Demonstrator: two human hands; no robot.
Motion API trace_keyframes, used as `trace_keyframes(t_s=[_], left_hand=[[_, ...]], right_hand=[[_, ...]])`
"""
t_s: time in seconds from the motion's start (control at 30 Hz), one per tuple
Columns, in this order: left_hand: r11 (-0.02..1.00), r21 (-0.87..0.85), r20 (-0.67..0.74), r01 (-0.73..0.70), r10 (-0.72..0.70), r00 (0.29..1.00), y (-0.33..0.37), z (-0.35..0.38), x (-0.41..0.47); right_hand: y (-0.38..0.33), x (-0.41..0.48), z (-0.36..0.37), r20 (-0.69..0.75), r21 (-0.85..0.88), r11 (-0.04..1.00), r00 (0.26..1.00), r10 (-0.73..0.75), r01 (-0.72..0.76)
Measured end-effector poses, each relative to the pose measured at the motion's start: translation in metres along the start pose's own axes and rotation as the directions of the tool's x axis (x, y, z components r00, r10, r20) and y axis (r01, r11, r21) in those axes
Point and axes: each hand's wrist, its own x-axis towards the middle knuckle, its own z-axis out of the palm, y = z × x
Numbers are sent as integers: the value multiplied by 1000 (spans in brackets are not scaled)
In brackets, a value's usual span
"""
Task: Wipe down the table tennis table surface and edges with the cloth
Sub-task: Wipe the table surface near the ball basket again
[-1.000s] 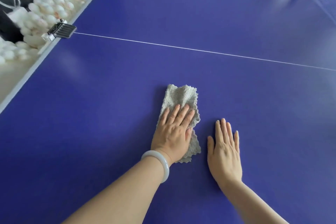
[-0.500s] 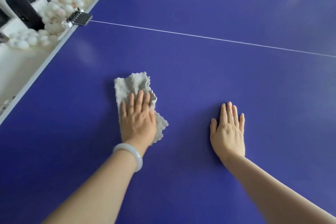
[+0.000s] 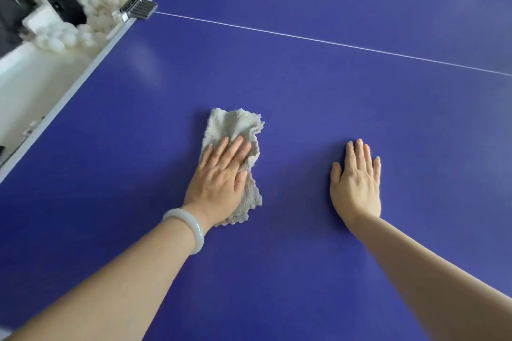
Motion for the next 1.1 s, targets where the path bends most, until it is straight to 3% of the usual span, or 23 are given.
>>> trace_keyframes(t_s=[0.07, 0.13, 0.2, 0.3, 0.43, 0.5, 0.57, 0.63, 0.87, 1.1], left_hand=[[991, 2, -26, 134, -134, 991, 9, 2, 5], [983, -30, -50, 182, -183, 982, 42, 5, -1], [994, -82, -53, 67, -72, 996, 82, 8, -19], [972, -93, -17, -218, 217, 976, 120, 12, -60], [919, -55, 12, -391, 393, 920, 66, 11, -97], [951, -8, 34, -309, 309, 950, 24, 5, -97], [994, -35, 40, -104, 106, 994, 1, -1, -88], [999, -52, 38, 7, -5, 999, 2, -2, -81], [998, -64, 26, 2, 0, 1000, 0, 5, -84], [997, -76, 13, 3, -2, 1000, 0, 7, -82]], right_hand=[[-2, 0, 2, 0, -20, 1000, 1000, 1, -1], [-2, 0, 3, 9, -32, 999, 1000, 3, -3], [-1, 0, 3, 21, -42, 999, 1000, 2, -1], [2, 0, 1, 21, -22, 1000, 1000, -14, 14], [5, 4, 3, -17, -10, 999, 999, -33, 33], [3, 2, 5, -15, -12, 999, 999, -30, 30], [1, 1, 2, -1, -31, 999, 999, -34, 34], [-2, -3, -1, 13, -62, 994, 996, -93, 94], [-45, -113, -1, -50, 26, 950, 950, -308, 310], [-59, -159, 21, 33, 28, 983, 983, -182, 181]])
